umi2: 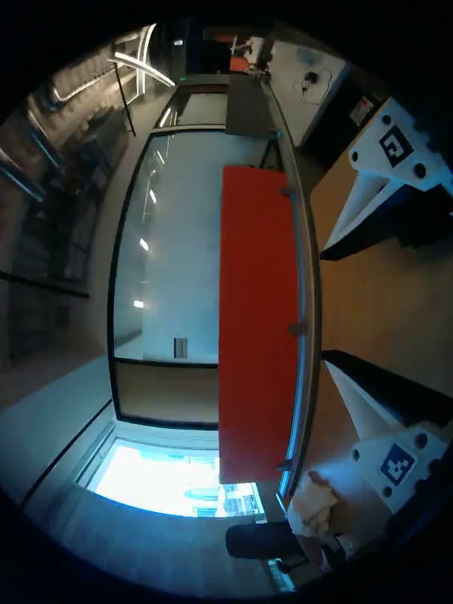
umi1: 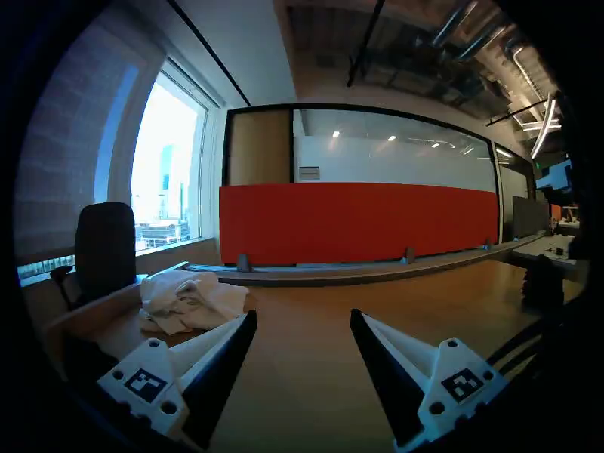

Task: Fold towel

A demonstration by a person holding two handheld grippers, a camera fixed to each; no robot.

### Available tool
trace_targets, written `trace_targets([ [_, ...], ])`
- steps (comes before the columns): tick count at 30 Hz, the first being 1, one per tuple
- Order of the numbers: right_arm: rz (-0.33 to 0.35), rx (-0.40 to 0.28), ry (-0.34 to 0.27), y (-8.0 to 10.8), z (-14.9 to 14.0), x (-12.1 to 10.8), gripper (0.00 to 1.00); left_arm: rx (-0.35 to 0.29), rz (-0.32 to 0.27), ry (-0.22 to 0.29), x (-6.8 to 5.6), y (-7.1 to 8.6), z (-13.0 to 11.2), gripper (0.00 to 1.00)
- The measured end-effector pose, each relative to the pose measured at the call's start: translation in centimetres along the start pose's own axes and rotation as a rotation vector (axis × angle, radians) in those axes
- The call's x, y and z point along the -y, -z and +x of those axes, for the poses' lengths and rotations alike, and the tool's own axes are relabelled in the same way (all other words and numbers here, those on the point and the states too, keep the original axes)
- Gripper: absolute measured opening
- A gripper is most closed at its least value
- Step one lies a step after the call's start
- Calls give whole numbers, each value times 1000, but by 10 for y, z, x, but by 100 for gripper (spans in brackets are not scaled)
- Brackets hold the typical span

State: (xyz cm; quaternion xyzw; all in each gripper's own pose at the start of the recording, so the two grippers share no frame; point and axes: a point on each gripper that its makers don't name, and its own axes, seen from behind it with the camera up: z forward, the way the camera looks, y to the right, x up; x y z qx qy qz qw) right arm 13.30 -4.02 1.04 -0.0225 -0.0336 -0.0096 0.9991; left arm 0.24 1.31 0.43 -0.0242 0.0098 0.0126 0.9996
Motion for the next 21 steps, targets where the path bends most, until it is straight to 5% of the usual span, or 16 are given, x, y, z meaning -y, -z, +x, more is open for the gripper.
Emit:
trace_targets([
  [21,2,8,20,-4,-25,4,92,-8,17,31,3,-1,-34,92],
])
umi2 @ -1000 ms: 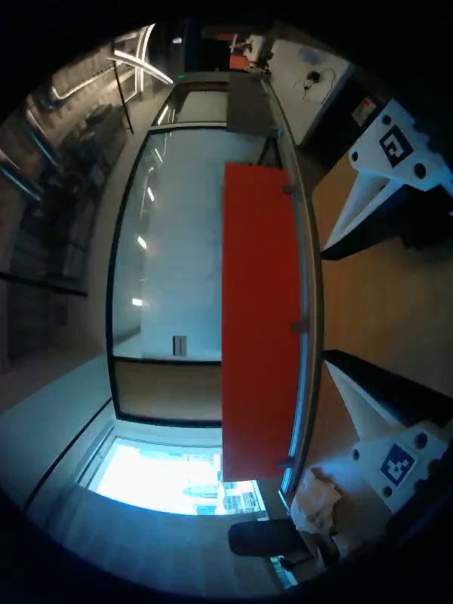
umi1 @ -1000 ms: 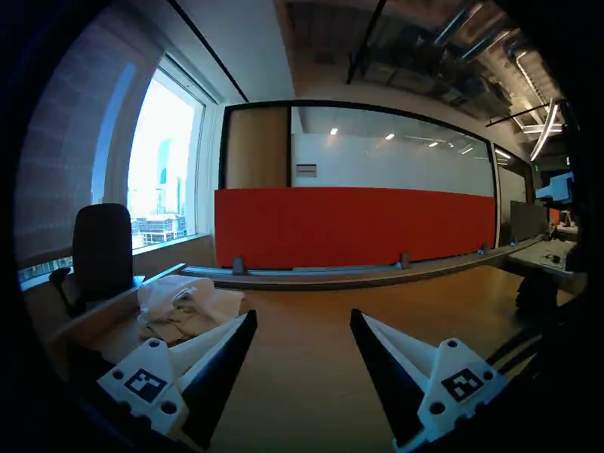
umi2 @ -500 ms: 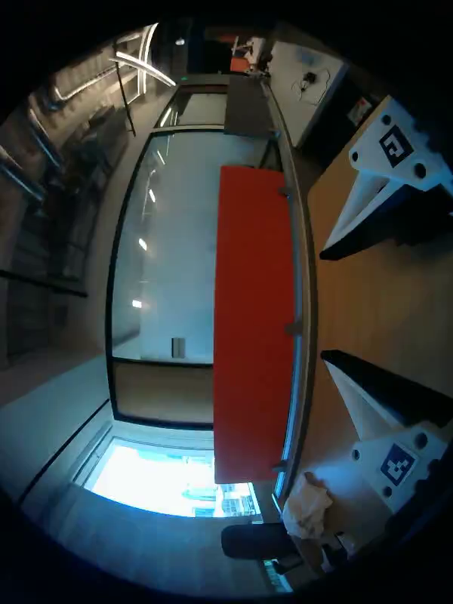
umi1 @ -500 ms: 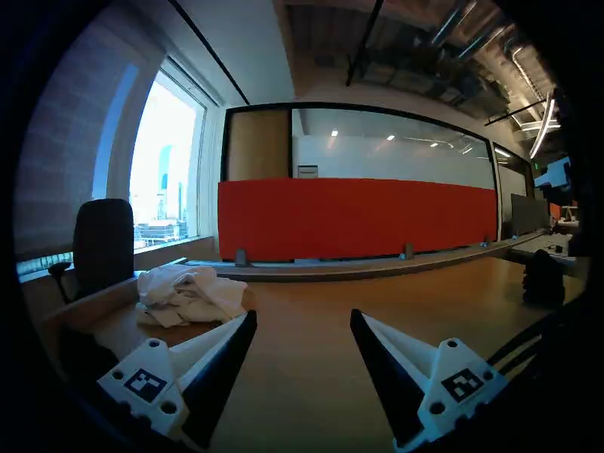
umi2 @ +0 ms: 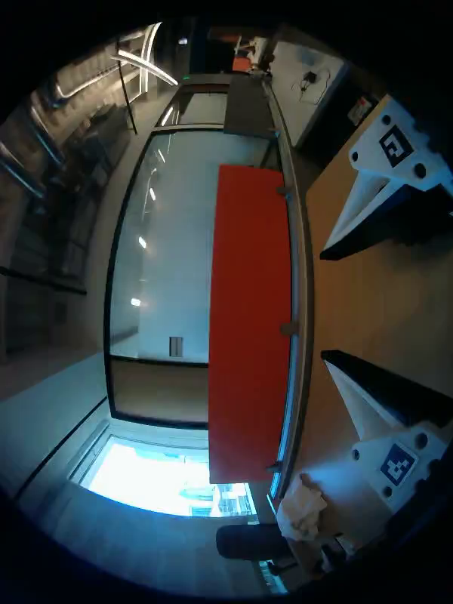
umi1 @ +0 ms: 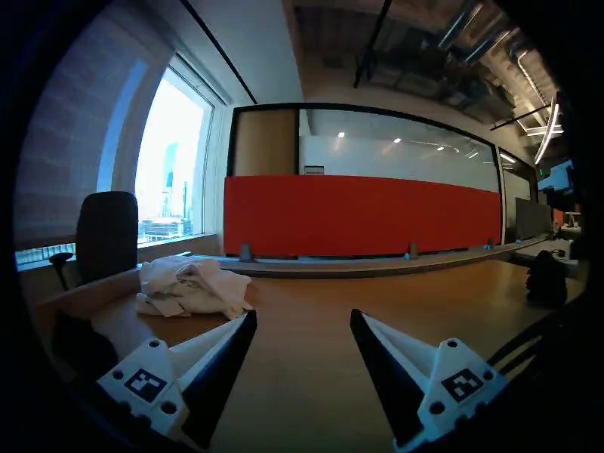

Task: Fold towel

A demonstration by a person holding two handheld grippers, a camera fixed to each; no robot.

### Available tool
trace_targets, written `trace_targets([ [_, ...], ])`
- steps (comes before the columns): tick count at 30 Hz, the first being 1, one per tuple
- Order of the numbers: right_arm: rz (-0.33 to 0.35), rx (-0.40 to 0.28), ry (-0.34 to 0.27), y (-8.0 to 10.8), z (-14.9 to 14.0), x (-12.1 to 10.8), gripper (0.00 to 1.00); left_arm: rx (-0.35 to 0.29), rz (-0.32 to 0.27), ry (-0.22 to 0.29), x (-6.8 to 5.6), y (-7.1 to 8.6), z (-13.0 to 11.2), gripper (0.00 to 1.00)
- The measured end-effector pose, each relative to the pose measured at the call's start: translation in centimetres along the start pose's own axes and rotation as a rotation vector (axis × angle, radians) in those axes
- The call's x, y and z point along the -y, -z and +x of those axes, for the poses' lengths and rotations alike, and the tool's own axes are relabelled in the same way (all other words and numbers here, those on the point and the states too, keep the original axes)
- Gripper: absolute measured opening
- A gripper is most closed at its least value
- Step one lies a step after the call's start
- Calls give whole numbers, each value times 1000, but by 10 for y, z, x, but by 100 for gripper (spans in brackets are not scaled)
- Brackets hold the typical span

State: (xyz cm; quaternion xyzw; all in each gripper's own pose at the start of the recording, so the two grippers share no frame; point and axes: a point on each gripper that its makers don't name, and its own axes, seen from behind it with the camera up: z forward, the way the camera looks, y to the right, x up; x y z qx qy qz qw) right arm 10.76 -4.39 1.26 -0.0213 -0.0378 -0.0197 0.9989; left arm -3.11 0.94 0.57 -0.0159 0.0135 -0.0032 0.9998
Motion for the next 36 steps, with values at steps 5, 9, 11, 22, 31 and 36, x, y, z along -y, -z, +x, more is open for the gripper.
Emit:
trace_targets([
  [5,3,0,7,-1,-1,0,92,6,-1,-3,-2,0,-5,92],
  [9,5,1,7,-2,-4,-2,92,6,3,-15,-1,-1,-7,92],
  [11,6,3,6,-2,-5,-3,92,4,5,-15,0,-1,-7,92],
  [22,3,5,-4,-6,-11,-10,92,-12,10,-20,0,0,-6,92],
  [31,9,-9,-3,-7,-12,-19,92,-13,10,-22,-1,1,-8,92],
  [36,3,-19,20,-7,-15,-29,92,-14,11,-22,-1,0,-8,92],
])
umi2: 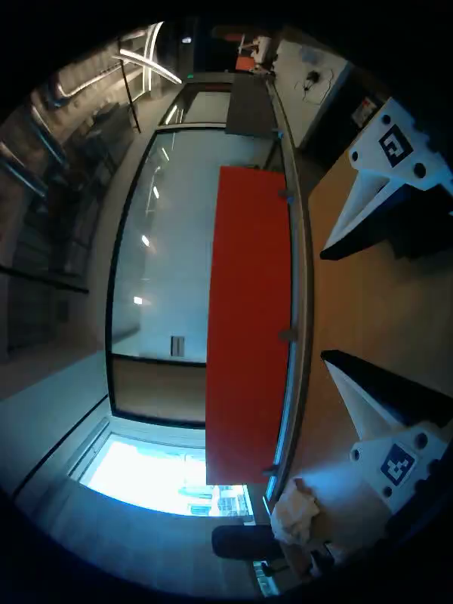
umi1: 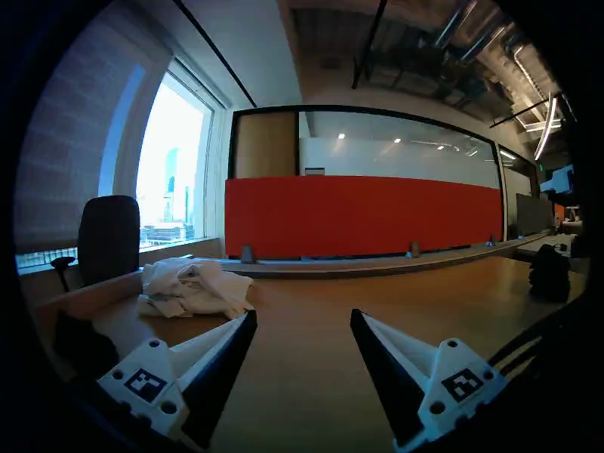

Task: Fold towel

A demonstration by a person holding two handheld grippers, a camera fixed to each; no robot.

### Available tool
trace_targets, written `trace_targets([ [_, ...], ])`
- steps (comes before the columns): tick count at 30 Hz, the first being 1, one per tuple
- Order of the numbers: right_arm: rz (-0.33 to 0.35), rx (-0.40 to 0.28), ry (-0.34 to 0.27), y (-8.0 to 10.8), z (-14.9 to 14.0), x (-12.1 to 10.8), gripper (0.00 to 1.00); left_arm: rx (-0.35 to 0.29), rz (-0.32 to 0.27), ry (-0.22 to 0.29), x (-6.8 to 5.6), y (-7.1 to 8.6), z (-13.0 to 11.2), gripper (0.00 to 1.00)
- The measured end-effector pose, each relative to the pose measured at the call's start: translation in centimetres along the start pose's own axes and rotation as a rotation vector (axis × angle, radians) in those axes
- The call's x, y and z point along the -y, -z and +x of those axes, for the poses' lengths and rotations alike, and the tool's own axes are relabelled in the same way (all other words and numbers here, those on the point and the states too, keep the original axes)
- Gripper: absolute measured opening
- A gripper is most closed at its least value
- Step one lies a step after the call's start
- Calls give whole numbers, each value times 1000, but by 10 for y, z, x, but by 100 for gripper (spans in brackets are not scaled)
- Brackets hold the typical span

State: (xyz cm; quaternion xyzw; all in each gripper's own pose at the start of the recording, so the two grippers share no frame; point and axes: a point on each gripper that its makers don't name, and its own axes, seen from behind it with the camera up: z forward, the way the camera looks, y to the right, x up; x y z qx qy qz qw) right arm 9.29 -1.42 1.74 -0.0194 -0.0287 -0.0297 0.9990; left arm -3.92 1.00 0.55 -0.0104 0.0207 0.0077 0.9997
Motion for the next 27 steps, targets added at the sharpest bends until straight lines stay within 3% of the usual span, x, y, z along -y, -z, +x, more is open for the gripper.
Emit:
trace_targets([
  [9,4,-45,-19,2,-15,-11,92,0,0,0,-1,0,-1,92],
  [27,19,-60,-92,4,-87,-31,92,0,0,1,-2,0,-2,92],
])
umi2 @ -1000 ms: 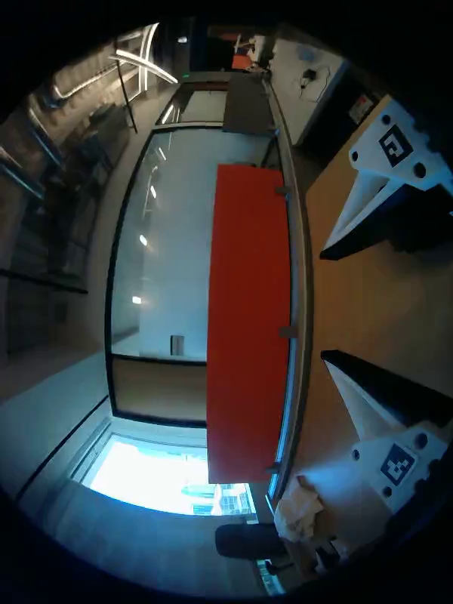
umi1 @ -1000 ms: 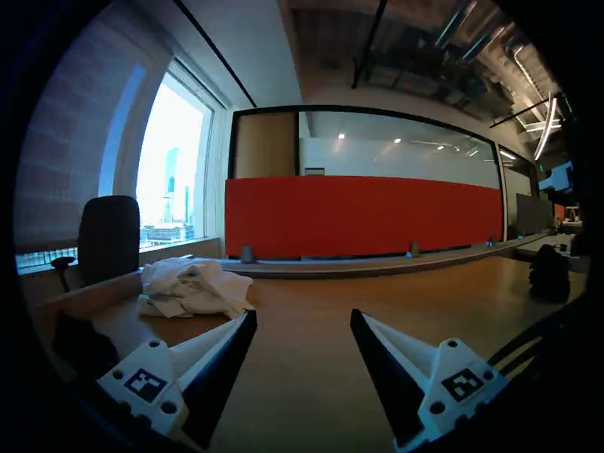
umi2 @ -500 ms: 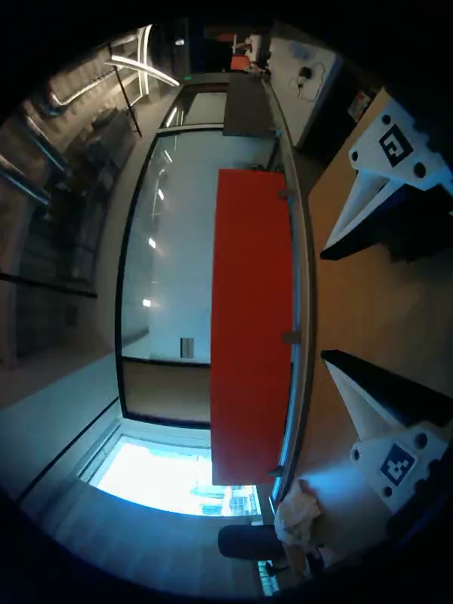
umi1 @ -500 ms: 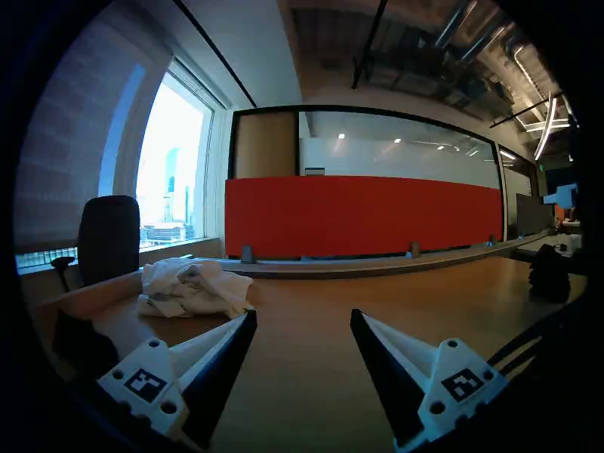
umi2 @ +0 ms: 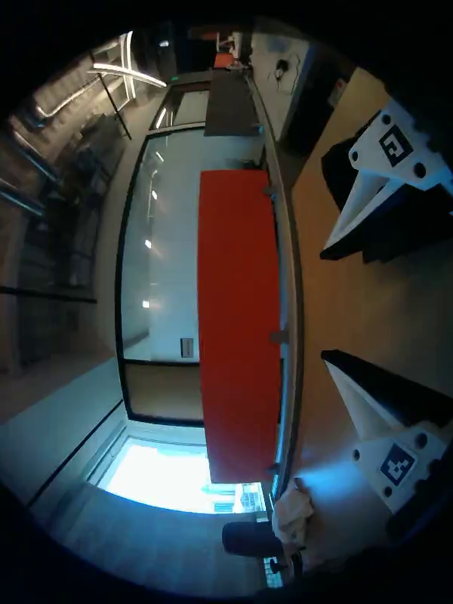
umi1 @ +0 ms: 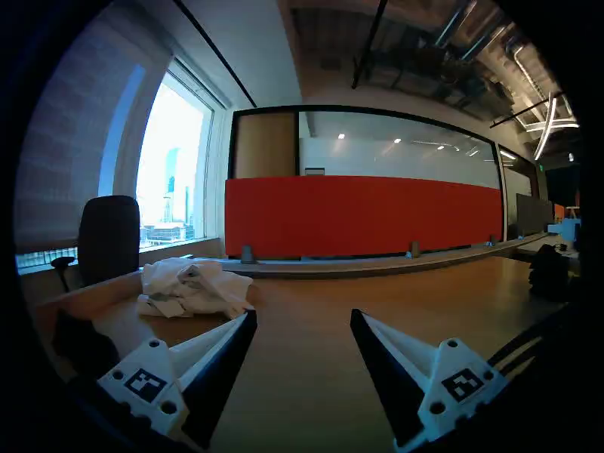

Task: Fold towel

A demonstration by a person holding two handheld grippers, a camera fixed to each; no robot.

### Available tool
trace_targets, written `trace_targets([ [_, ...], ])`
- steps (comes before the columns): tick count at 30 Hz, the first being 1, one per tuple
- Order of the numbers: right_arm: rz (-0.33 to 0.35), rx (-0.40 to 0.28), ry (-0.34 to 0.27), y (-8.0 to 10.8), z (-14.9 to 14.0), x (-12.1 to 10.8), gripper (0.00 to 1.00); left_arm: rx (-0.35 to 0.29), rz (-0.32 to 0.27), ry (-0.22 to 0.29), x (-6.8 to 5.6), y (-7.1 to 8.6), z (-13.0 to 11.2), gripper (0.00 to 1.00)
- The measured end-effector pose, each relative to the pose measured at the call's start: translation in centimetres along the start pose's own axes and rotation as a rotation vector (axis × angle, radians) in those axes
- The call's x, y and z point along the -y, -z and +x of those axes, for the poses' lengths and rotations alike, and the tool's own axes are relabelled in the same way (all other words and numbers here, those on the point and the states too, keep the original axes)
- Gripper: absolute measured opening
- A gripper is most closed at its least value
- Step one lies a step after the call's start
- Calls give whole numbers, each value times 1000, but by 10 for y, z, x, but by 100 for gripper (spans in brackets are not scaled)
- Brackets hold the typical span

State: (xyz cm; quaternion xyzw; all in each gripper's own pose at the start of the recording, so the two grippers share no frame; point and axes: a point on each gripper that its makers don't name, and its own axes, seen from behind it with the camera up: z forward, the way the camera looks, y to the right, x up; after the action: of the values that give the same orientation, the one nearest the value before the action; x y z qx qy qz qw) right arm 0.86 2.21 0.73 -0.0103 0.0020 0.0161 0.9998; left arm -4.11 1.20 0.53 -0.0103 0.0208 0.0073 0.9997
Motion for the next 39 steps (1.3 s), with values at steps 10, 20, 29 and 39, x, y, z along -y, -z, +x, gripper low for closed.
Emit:
trace_targets([
  [10,4,-3,-33,1,-30,-4,92,0,0,0,0,0,0,92],
  [20,3,-9,-34,3,-42,-3,92,0,0,0,0,0,-1,92],
  [29,15,-1,-50,3,-51,2,92,0,0,0,0,0,-1,92],
  [39,32,-3,-21,2,-53,9,92,0,0,0,-1,-1,-1,92],
])
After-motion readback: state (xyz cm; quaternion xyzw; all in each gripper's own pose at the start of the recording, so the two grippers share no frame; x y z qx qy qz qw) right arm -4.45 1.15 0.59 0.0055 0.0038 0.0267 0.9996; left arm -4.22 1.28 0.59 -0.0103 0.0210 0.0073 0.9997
